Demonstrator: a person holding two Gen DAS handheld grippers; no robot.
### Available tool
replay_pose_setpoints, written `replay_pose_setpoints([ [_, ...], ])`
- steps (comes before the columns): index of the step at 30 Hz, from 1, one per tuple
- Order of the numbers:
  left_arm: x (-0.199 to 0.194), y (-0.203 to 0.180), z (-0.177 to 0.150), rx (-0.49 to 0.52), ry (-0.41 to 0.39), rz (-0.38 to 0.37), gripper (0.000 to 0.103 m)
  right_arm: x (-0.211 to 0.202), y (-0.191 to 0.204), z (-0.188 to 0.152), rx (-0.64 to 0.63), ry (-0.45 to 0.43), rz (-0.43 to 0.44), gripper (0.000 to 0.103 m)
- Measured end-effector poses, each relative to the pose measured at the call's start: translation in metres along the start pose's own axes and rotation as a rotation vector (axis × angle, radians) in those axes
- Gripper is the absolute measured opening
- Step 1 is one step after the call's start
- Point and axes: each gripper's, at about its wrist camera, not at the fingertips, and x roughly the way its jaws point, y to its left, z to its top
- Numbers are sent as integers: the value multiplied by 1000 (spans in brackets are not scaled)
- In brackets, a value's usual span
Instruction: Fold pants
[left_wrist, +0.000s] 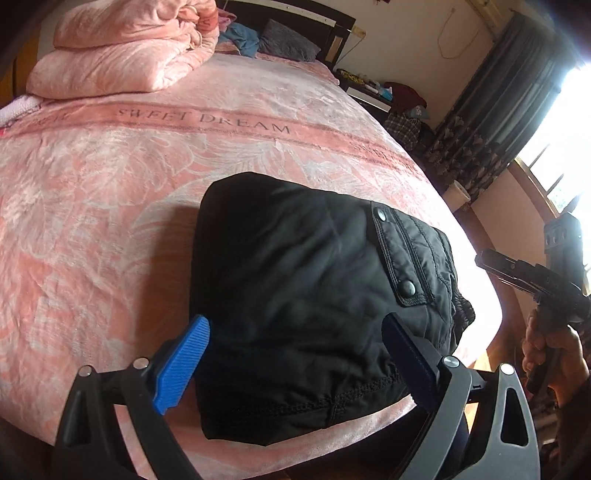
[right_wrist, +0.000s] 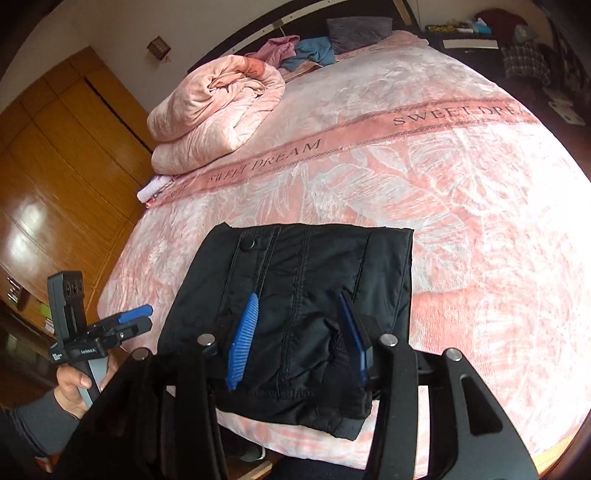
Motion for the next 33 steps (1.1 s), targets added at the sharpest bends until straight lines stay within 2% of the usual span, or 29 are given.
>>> replay_pose_setpoints([
  [4, 2, 24, 6, -54, 34, -28, 95, 37, -31, 28, 139, 26, 57, 45],
  [6, 4, 33, 7, -68, 45, -34, 95, 59, -49, 33, 199, 66, 55, 43],
  [8, 8, 42, 8, -91, 61, -44, 95, 77, -64, 31, 237, 112, 42, 34],
  [10, 13, 54, 10, -132, 81, -64, 95, 80, -69, 31, 247, 114, 48, 34],
  [12, 14, 69, 15, -180, 95, -93, 95, 69, -71, 32, 281, 107, 112, 44],
  [14, 15, 86, 21, -219, 105, -123, 95, 49, -70, 33, 282, 85, 141, 82],
  [17, 19, 111, 29, -266, 131, -171, 95, 20, -83, 30, 315, 83, 171, 94],
  [20, 29, 131, 34, -320, 178, -262, 95, 22, -108, 14, 432, 213, 248, 97],
  [23, 44, 140, 36, -353, 235, -374, 95, 33, -118, -6, 465, 321, 267, 97],
  [28, 73, 143, 35, -397, 320, -477, 95, 52, -112, -22, 476, 384, 339, 99],
  [33, 99, 148, 34, -453, 353, -510, 96, 73, -106, -28, 490, 434, 360, 99],
])
